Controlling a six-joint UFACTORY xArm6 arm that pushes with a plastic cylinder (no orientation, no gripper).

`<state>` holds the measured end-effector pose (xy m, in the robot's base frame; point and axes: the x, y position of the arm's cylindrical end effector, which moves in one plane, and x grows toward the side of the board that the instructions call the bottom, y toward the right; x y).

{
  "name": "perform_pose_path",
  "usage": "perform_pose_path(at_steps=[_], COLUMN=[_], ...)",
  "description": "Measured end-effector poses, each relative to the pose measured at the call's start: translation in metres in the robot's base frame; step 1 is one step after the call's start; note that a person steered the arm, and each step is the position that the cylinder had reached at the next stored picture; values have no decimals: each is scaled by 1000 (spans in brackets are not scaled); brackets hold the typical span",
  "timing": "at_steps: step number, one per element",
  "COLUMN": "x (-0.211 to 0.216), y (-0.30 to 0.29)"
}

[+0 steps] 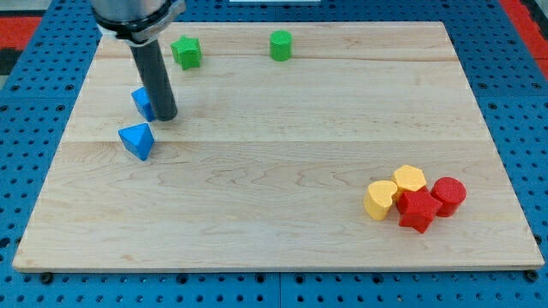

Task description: Move the blue cube towards the left center

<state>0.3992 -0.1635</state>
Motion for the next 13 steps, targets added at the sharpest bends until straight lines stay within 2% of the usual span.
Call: perform_pose_path(at_steps=[4,5,6,7,8,9,10,13], x=[-1,-11,-24,-33,-24,-24,-24,-34], y=[-89,-32,-8,-15,-46,-101,-125,-124])
